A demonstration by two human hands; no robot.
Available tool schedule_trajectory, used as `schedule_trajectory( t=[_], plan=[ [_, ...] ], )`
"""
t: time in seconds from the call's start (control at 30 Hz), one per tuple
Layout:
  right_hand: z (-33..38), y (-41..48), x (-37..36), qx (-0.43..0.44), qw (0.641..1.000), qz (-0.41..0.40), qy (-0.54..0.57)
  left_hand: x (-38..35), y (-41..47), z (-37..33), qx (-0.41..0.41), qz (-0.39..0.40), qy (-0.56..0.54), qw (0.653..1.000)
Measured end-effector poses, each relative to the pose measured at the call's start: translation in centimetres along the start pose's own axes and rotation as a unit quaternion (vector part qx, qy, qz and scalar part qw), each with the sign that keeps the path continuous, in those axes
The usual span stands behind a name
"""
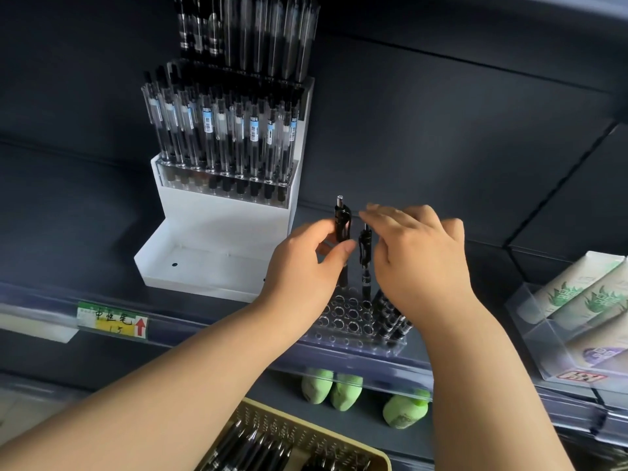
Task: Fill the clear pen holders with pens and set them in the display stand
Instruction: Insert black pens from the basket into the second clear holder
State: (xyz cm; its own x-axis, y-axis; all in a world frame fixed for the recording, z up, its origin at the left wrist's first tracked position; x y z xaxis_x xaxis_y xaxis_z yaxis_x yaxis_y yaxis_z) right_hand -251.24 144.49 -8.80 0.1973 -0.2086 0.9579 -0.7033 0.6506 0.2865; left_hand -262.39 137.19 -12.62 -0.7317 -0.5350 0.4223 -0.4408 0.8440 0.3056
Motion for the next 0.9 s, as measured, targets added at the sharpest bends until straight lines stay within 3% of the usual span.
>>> schedule_trajectory(
  t=[0.23,0.9],
  plan=[
    [0.0,0.0,-0.4,-0.025,0.998,0.038,-0.038,0.2,-0.1,0.1,-0.002,-0.003,0.008,1.000],
    [-1.9,-1.5,1.0,-0.071,0.997,0.008,0.041,-1.0,-0.7,-0.6,-0.020,0.030,0.021,0.999]
  ],
)
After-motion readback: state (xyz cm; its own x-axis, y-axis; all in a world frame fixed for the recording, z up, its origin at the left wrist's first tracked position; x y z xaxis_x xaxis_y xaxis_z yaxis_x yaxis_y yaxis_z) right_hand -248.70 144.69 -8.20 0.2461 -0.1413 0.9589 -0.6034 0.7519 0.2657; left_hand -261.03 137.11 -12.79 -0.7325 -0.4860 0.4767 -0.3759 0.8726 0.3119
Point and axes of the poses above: each hand's wrist, its own y-axis towards the middle knuckle, its own x-axis out of the back of the hand, z = x × y, the point moved 2 cm from there along y, towards the middle knuckle, and after that the axes turned 10 degrees about z, right-handed, at the moved point
